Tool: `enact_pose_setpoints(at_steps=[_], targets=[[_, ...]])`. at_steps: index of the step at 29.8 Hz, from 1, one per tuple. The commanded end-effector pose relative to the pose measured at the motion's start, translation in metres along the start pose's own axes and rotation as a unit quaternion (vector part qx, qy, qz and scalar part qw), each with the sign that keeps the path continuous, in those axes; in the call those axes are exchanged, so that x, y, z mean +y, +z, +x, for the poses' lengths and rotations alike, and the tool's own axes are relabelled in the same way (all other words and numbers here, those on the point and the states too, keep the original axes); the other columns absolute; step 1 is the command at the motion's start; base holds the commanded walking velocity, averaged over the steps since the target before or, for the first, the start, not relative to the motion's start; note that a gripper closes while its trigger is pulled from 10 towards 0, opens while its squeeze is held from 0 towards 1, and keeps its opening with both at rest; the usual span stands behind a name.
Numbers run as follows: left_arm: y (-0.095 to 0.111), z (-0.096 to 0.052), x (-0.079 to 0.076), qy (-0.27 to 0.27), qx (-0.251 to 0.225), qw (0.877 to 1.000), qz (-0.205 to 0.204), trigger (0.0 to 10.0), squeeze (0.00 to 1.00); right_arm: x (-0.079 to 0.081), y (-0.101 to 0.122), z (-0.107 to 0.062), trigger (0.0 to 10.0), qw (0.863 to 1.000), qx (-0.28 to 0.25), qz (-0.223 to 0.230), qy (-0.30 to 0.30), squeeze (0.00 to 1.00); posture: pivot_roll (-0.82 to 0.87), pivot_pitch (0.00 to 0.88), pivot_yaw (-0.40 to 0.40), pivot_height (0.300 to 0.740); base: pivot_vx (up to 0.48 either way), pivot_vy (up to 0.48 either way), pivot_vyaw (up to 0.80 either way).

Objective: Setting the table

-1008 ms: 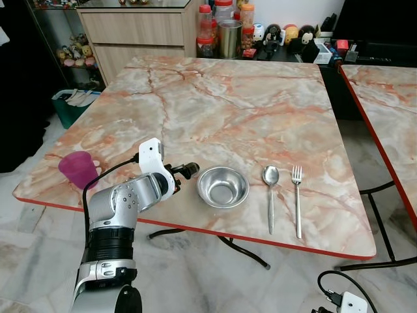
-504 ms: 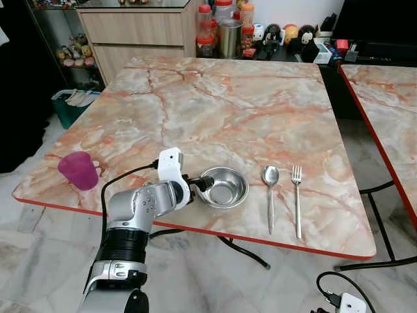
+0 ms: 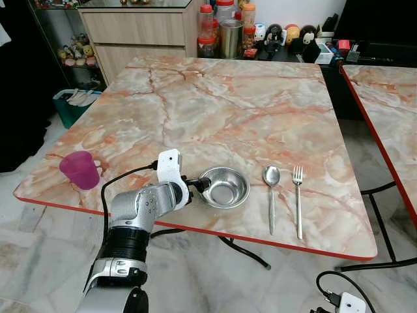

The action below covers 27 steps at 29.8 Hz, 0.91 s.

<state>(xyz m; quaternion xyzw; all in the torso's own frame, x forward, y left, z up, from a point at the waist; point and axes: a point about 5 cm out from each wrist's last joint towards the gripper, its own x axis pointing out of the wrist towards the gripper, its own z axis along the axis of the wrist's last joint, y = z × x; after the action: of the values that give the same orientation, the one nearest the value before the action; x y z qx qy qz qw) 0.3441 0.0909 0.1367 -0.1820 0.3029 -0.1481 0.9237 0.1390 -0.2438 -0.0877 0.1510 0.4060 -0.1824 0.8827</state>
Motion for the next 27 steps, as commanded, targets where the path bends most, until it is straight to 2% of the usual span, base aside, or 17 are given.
enact_pose_setpoints(at_steps=[1, 16, 17, 19, 20, 21, 22, 23, 24, 26, 27], targets=[[0.003, 0.003, -0.005, -0.007, -0.005, 1.0, 0.005, 10.0, 0.0, 0.001, -0.002, 0.0, 10.0, 1.0, 0.002, 0.009, -0.003, 0.0, 0.07, 0.049, 0.023, 0.74, 0.0, 0.0, 0.0], [-0.005, 0.011, -0.014, -0.015, 0.005, 1.0, 0.002, 10.0, 0.0, 0.001, -0.002, 0.0, 10.0, 1.0, 0.001, 0.01, -0.003, 0.0, 0.07, 0.05, 0.021, 0.74, 0.0, 0.0, 0.0], [-0.005, 0.012, -0.014, -0.014, 0.004, 1.0, 0.002, 8.8, 0.0, 0.001, -0.002, 0.0, 10.0, 1.0, 0.001, 0.01, -0.003, 0.0, 0.06, 0.049, 0.022, 0.74, 0.0, 0.0, 0.0], [-0.004, 0.012, -0.014, -0.014, 0.003, 1.0, 0.001, 8.8, 0.0, 0.001, -0.002, 0.0, 10.0, 1.0, 0.001, 0.01, -0.004, 0.0, 0.07, 0.049, 0.023, 0.74, 0.0, 0.0, 0.0], [-0.004, 0.012, -0.014, -0.013, 0.002, 1.0, 0.001, 4.6, 0.0, 0.001, -0.002, 0.0, 10.0, 1.0, 0.001, 0.01, -0.004, 0.0, 0.07, 0.049, 0.022, 0.74, 0.0, 0.0, 0.0], [-0.004, 0.012, -0.014, -0.013, 0.002, 1.0, 0.001, 4.6, 0.0, 0.001, -0.002, 0.0, 10.0, 1.0, 0.001, 0.01, -0.004, 0.0, 0.07, 0.049, 0.022, 0.74, 0.0, 0.0, 0.0], [-0.004, 0.012, -0.014, -0.013, 0.001, 1.0, 0.0, 3.7, 0.0, 0.001, -0.002, 0.0, 10.0, 1.0, 0.001, 0.011, -0.004, 0.0, 0.07, 0.049, 0.022, 0.74, 0.0, 0.0, 0.0], [-0.004, 0.013, -0.014, -0.013, 0.001, 1.0, 0.0, 3.7, 0.0, 0.001, -0.002, 0.0, 10.0, 1.0, 0.001, 0.011, -0.004, 0.0, 0.07, 0.049, 0.022, 0.74, 0.0, 0.0, 0.0], [-0.003, 0.013, -0.014, -0.013, 0.0, 1.0, -0.001, 3.1, 0.0, 0.001, -0.002, 0.0, 10.0, 1.0, 0.001, 0.01, -0.004, 0.0, 0.07, 0.049, 0.021, 0.74, 0.0, 0.0, 0.0], [-0.003, 0.014, -0.014, -0.013, -0.001, 1.0, -0.003, 0.2, 0.0, 0.001, -0.002, 0.0, 10.0, 1.0, 0.001, 0.01, -0.004, 0.0, 0.07, 0.049, 0.022, 0.74, 0.0, 0.0, 0.0], [-0.003, 0.014, -0.015, -0.013, -0.002, 1.0, -0.004, 0.0, 0.0, 0.001, -0.002, 0.0, 10.0, 1.0, 0.001, 0.01, -0.004, 0.0, 0.07, 0.049, 0.022, 0.74, 0.0, 0.0, 0.0]])
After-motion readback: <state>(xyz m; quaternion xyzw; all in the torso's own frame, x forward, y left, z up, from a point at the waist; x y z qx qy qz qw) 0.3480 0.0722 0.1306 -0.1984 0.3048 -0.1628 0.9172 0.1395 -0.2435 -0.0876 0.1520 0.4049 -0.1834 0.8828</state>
